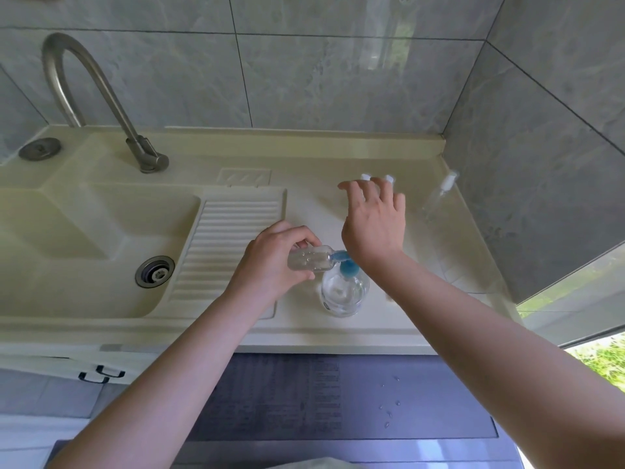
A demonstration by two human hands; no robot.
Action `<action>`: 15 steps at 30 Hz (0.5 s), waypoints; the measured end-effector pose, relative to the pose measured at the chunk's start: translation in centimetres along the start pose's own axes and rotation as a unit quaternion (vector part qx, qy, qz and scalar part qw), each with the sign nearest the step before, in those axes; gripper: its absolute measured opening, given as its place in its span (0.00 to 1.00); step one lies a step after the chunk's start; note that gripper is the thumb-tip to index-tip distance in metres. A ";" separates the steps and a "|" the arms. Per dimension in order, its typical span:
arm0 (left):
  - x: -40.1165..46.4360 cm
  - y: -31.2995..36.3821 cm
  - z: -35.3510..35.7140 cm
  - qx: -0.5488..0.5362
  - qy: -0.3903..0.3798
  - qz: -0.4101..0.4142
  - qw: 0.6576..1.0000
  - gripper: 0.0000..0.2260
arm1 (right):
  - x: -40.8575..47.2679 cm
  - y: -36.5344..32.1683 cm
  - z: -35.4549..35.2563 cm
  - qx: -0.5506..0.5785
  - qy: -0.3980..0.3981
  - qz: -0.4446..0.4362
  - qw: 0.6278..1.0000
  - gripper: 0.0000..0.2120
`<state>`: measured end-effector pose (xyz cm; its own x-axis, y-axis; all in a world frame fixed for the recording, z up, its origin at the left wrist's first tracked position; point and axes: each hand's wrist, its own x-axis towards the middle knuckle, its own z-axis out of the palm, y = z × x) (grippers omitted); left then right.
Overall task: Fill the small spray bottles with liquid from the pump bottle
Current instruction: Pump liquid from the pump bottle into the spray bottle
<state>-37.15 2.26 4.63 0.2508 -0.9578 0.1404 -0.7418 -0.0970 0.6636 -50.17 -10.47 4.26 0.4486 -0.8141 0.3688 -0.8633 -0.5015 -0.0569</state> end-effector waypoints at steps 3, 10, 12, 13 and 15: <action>-0.1 0.0 0.2 0.003 -0.002 -0.003 1.000 0.21 | -0.5 -0.1 0.4 0.004 -0.038 -0.003 0.999 0.27; 0.0 -0.1 0.3 0.012 -0.003 -0.003 1.000 0.20 | -0.6 0.5 1.3 0.040 -0.060 0.029 0.997 0.25; 0.0 -0.1 0.4 0.015 -0.003 0.001 1.000 0.21 | -0.3 0.5 1.0 0.040 -0.032 0.022 0.998 0.26; 0.0 -0.2 0.4 0.017 -0.002 0.002 1.000 0.21 | -0.4 0.4 1.1 0.041 -0.024 0.017 0.999 0.26; 0.0 -0.5 0.5 0.019 0.000 0.003 1.000 0.21 | -0.8 0.4 1.6 0.057 -0.042 0.025 0.997 0.24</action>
<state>-37.12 2.18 3.91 0.2464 -0.9586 0.1430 -0.7662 -0.1023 0.6343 -50.56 -10.48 2.44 0.4282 -0.8576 0.2850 -0.8551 -0.4865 -0.1791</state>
